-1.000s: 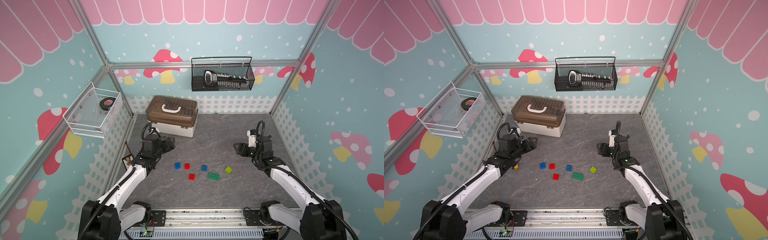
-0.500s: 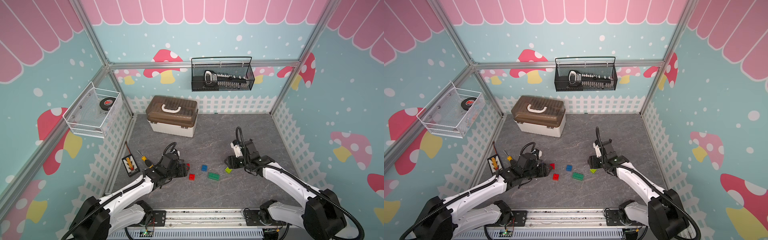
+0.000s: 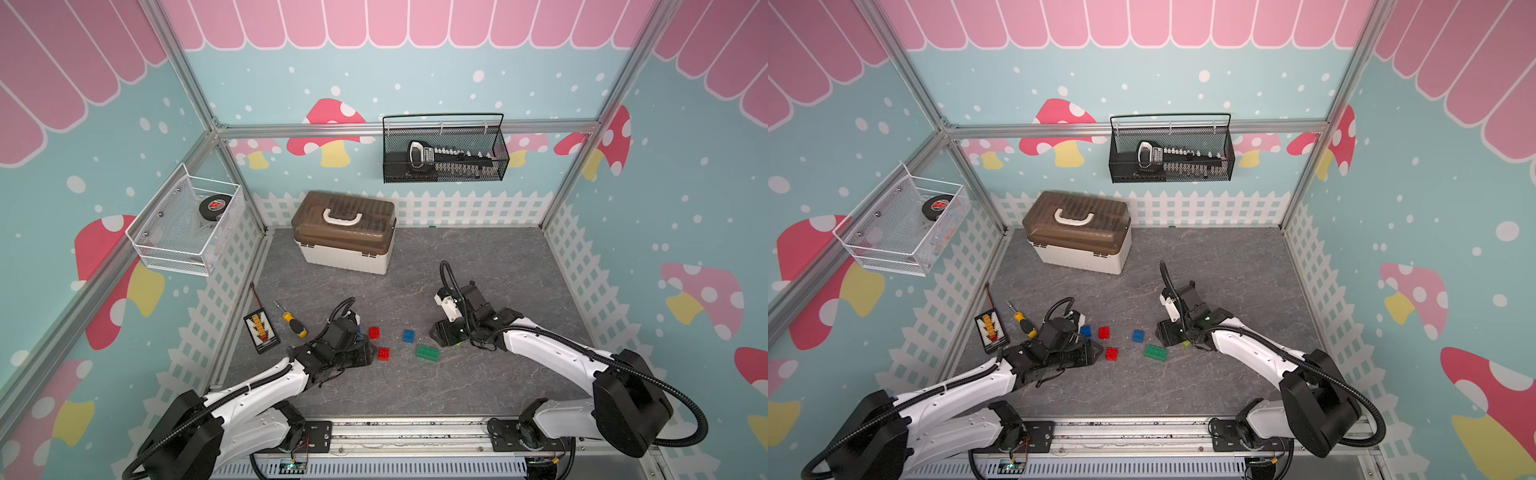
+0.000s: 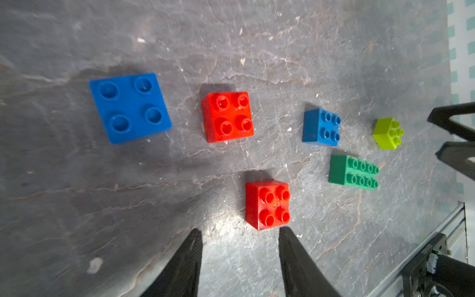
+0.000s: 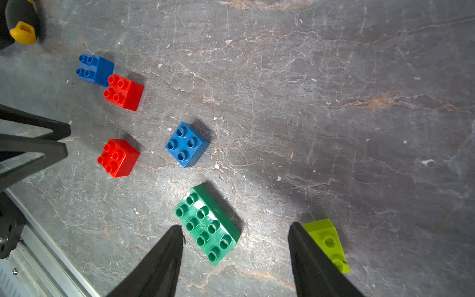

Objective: Assemble the letter y with lego
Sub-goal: Adjust the lego brick at the center of the board.

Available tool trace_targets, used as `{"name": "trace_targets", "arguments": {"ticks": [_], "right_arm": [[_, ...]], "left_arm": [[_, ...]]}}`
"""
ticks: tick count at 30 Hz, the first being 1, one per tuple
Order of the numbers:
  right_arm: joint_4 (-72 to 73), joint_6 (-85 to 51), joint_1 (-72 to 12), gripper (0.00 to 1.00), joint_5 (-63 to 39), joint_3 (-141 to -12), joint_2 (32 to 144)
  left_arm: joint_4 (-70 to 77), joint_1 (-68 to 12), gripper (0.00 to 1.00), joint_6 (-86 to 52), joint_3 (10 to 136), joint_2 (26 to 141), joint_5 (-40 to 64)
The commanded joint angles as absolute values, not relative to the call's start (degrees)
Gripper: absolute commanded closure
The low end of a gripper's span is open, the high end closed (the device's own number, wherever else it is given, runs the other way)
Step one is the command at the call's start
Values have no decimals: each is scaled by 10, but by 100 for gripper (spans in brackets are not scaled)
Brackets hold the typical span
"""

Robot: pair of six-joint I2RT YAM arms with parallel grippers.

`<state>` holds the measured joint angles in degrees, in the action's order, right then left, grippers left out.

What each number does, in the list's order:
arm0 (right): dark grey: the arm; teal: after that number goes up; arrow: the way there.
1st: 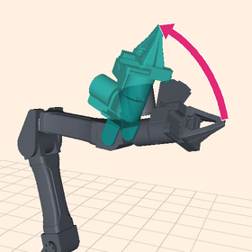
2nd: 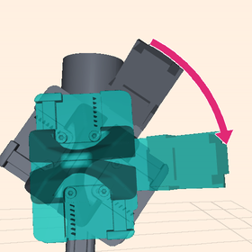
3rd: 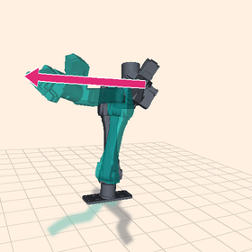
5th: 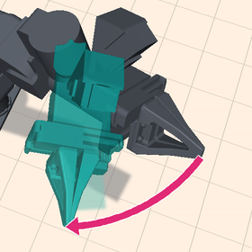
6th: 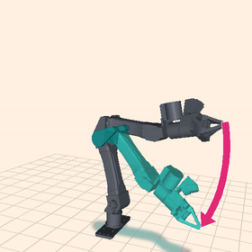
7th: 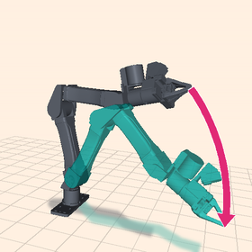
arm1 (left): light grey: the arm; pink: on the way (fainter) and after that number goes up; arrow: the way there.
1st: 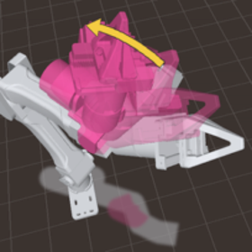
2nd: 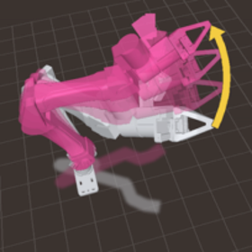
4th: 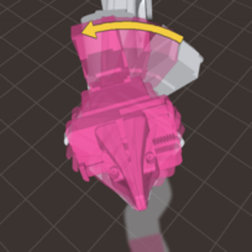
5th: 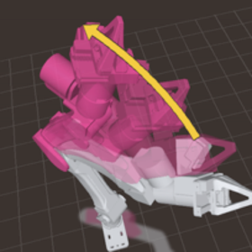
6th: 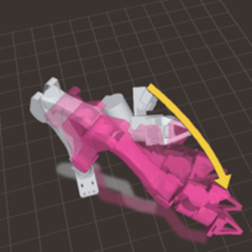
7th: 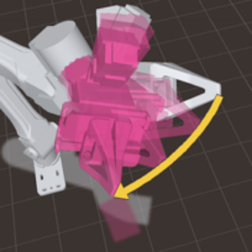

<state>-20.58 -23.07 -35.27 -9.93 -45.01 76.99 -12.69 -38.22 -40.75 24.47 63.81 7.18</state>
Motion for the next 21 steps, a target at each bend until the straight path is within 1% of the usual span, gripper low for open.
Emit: {"name": "trace_targets", "arguments": {"ticks": [1,8,16,18,21], "right_arm": [[-203,-234,-355,34,-93,-456,770],[-198,-236,-355,34,-98,-452,770],[-185,-232,-365,35,-124,-445,784],[-184,-223,-369,35,-135,-446,783],[-182,-216,-374,35,-140,-449,783]], "left_arm": [[-90,-399,52,-419,258,668,99],[-30,-413,54,-414,276,741,129],[11,-420,59,-391,337,837,142],[-1,-420,58,-380,351,849,138],[-29,-419,53,-370,351,832,112]]}}
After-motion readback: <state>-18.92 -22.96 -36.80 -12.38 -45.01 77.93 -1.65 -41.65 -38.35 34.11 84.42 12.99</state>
